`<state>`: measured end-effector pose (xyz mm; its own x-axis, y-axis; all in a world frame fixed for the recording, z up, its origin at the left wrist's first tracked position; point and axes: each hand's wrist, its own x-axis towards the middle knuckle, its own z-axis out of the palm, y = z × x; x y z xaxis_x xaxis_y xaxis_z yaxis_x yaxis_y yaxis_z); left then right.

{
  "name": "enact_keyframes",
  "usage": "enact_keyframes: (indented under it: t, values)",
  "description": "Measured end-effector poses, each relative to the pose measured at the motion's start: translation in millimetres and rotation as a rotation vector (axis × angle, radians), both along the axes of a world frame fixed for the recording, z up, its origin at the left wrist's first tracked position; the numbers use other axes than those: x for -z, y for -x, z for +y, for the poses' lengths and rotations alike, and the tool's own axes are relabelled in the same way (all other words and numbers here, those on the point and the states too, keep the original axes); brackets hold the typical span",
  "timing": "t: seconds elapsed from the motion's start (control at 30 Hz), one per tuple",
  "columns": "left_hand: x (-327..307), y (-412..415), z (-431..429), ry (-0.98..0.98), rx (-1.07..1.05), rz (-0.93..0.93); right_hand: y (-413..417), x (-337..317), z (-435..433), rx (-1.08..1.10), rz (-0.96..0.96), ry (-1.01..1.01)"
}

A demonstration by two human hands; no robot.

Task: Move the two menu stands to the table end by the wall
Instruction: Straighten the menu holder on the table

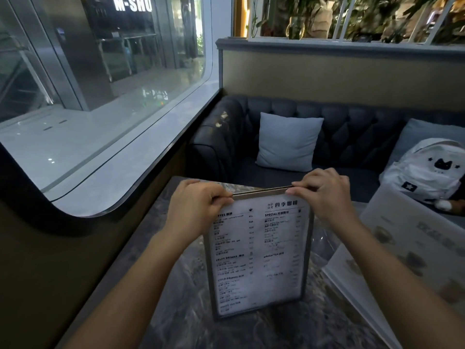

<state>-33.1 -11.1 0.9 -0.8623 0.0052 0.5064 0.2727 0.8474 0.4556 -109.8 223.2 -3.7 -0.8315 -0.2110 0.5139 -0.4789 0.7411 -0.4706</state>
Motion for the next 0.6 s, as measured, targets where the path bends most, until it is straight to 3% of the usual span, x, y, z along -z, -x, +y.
enact_keyframes:
  t: [0.6]
  values:
    - [-8.9, 44.2, 1.8, 0.01, 0.226, -0.121, -24.5, 3.5, 17.1, 0.2, 0.06, -0.102]
